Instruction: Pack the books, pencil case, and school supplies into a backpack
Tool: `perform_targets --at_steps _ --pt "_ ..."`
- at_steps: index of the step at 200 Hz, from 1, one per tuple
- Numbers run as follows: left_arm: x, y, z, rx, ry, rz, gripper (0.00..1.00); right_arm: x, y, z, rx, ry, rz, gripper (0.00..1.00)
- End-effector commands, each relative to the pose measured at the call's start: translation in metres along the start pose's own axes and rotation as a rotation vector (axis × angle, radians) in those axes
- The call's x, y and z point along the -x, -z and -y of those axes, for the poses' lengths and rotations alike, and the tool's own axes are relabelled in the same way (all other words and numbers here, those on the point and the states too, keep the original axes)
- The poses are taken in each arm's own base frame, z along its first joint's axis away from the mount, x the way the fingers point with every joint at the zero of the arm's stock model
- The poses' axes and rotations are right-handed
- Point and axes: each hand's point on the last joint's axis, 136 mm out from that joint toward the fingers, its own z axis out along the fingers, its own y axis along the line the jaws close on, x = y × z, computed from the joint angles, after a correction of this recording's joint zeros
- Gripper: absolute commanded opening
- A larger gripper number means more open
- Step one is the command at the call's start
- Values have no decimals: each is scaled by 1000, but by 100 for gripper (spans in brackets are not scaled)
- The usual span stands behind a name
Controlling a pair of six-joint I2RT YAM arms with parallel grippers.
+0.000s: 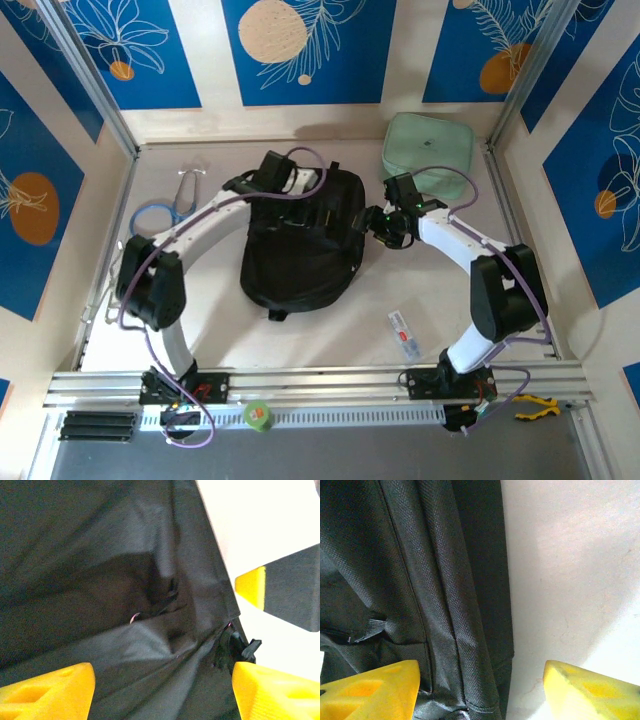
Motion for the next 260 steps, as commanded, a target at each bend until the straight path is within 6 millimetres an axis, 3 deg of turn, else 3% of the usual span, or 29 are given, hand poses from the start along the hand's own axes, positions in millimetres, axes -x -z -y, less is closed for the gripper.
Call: perform_targets --at_steps 1,40,54,100,127,151,171,201,224,260 --pt "-9 -14 -9 30 -216 -126 73 2 2 -11 111 -52 -29 67" --pt "-6 -43 1 31 -448 -225 67 -3 3 -2 143 -98 -47 66" --pt "-3 -50 -4 97 -509 -248 65 -6 4 -1 147 -98 -53 66" --pt "-9 -72 5 81 -588 -296 58 -12 3 3 147 -112 -60 66" --pt "-12 -81 -3 121 -604 -340 54 -14 1 4 147 -113 -59 66" --pt "-8 -85 -11 177 -599 -340 48 -14 0 3 148 -114 -59 65" --pt "5 -83 -19 255 -585 -299 34 -14 -1 3 149 -112 -59 64" --pt "22 -75 -7 238 -506 -218 23 -17 -4 3 135 -105 -61 63" --pt "20 -75 1 200 -406 -226 19 -19 -8 2 115 -89 -62 63" --pt "13 -79 -8 232 -307 -250 13 -26 -15 0 96 -74 -79 62"
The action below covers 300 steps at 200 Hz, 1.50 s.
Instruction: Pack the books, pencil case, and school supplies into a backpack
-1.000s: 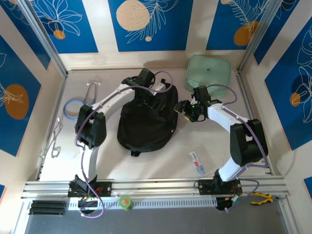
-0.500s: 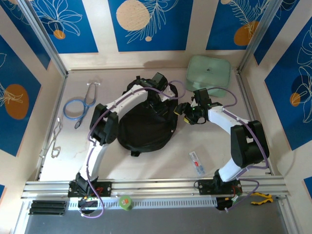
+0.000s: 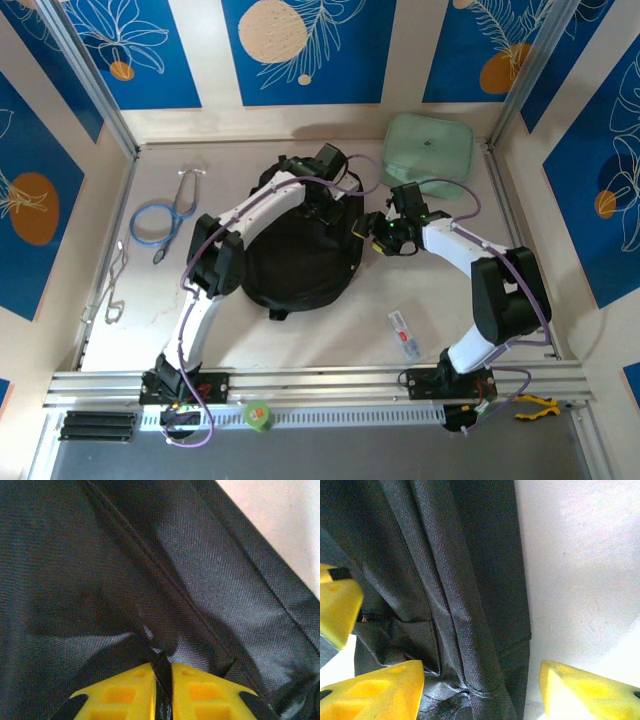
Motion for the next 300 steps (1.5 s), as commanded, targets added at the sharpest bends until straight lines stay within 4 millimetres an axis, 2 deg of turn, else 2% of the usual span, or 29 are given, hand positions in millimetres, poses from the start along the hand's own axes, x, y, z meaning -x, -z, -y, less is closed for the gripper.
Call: perform_targets --at_steps 1,62,72,97,129,179,201,221,229,249,268,280,300 --pt "-6 -2 -3 -1 101 -33 13 -6 -7 3 -26 0 -19 62" --pt "-4 2 -9 30 107 -25 7 -10 -12 3 -40 8 -30 62" --pt "-4 2 -10 38 103 -24 10 -11 -12 2 -40 12 -31 62" --pt "-7 -2 -11 43 89 -38 23 -12 -12 2 -48 17 -31 62" --pt "-12 -10 -14 62 80 -61 28 -13 -13 2 -48 19 -32 62" --pt "-20 -17 -19 90 78 -93 28 -13 -13 1 -49 16 -31 62" --pt "-18 -16 -19 92 82 -87 20 -13 -14 2 -59 22 -30 62" --pt "-12 -9 -19 92 99 -60 8 -13 -13 11 -140 14 -12 62" --pt "-9 -5 -20 97 109 -47 0 -13 -12 12 -172 25 -3 61" --pt "-2 10 -25 125 142 -4 0 -13 -14 13 -229 51 9 60" --pt "2 25 -30 157 175 41 0 -15 -20 14 -247 53 -6 50" --pt "2 37 -39 209 211 69 0 -16 -22 20 -276 39 -5 41" --pt "-6 50 -54 257 286 92 0 -13 -18 38 -369 20 43 36"
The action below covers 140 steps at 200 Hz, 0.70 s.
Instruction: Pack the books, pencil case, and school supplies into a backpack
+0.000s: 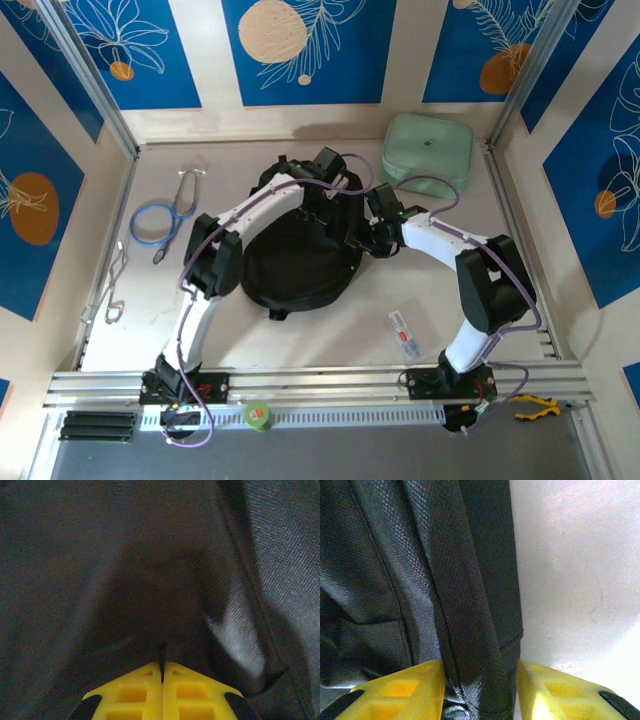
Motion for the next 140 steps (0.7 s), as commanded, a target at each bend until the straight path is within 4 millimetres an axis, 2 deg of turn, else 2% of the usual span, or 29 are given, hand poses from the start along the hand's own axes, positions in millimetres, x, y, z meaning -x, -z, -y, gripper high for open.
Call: perform_targets --at_steps 1,30,64,86,107,140 --pt "13 43 -33 92 128 112 0 -1 -1 30 -159 -41 30 36" --pt "-5 41 -58 107 245 123 0 1 -1 44 -215 -58 61 28" --pt "-28 40 -95 160 360 103 0 5 -2 52 -246 -65 79 26" --pt "-52 35 -120 187 443 76 0 13 -3 53 -249 -52 94 25" --pt "-69 36 -137 219 494 68 0 25 -7 43 -217 -14 97 25" --pt "-99 37 -156 258 568 47 0 43 -18 8 -109 72 92 25"
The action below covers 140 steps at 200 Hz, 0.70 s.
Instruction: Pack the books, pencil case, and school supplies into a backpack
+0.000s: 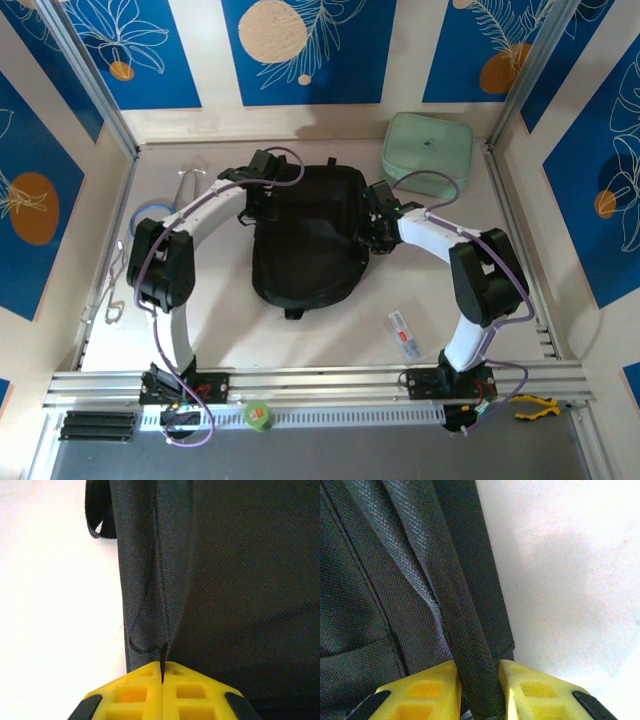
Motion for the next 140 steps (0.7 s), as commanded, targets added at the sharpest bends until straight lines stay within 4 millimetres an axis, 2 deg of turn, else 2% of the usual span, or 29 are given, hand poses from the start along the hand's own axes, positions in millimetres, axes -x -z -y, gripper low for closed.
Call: perform_targets --at_steps 1,15,34,48,63,78,95,110,140 --pt "0 13 -33 69 94 47 0 13 -10 -4 3 63 0 25" --pt "-7 14 -38 52 122 37 0 18 -13 -20 52 99 -5 27" --pt "-15 20 -34 9 132 40 0 20 -5 -35 93 161 -1 35" --pt "-17 29 -31 -26 140 55 18 20 14 -42 112 203 13 47" --pt "-17 43 -31 -54 148 86 37 16 38 -39 110 220 29 59" --pt "-13 60 -31 -84 157 132 49 6 59 -21 71 207 36 67" --pt "-9 77 -33 -116 173 175 60 -15 77 11 -6 167 14 71" --pt "-5 88 -35 -147 192 212 68 -41 86 40 -73 120 -31 72" --pt "-3 98 -40 -184 231 261 84 -99 100 92 -215 32 -124 72"
